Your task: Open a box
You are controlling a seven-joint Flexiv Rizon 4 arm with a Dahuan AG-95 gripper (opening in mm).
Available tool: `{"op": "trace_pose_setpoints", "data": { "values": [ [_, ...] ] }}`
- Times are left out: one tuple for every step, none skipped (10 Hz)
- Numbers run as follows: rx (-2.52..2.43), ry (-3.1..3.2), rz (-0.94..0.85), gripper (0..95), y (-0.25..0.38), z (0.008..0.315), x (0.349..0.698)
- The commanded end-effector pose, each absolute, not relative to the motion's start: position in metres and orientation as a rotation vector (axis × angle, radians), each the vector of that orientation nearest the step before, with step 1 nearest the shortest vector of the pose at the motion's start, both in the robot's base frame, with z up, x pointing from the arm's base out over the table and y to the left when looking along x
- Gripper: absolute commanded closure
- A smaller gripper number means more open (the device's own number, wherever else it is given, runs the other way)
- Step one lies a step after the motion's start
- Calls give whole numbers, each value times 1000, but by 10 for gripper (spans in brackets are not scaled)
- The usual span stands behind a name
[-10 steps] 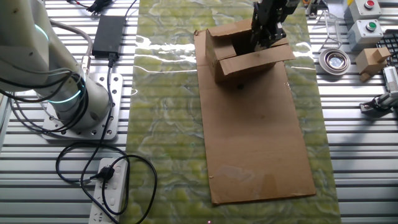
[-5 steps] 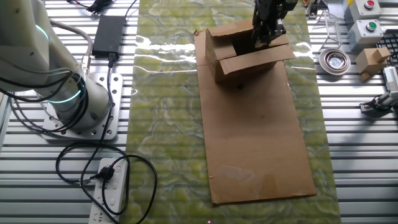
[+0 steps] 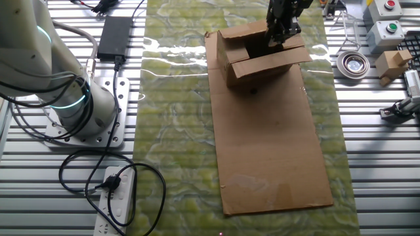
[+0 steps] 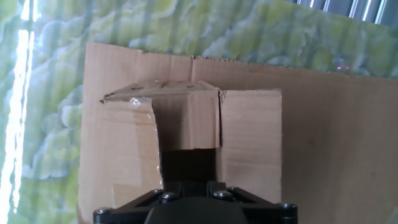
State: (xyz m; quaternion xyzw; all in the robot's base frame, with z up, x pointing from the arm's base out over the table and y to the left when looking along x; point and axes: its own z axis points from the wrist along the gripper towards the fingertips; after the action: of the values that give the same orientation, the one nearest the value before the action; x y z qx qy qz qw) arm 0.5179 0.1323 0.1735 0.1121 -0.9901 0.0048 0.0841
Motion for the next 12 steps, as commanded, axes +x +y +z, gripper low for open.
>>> {"op": "trace_pose_setpoints", "data": {
  "values": [
    [328, -2954, 13, 760, 134, 174, 517],
    [316, -2956, 7, 760, 136, 174, 517],
    [311, -2956, 5, 760, 137, 174, 517],
    [301, -2954, 1, 760, 139, 175, 517],
    [296, -2953, -3, 760, 139, 176, 517],
    [291, -2952, -9, 760, 139, 176, 517],
    [279, -2951, -22, 760, 140, 177, 517],
    [273, -2949, -28, 760, 140, 177, 517],
    [272, -2949, -29, 760, 140, 177, 517],
    [268, -2950, -30, 760, 141, 177, 516],
    [264, -2949, -30, 760, 141, 177, 516],
    [266, -2949, -27, 760, 142, 176, 517]
  ]
}}
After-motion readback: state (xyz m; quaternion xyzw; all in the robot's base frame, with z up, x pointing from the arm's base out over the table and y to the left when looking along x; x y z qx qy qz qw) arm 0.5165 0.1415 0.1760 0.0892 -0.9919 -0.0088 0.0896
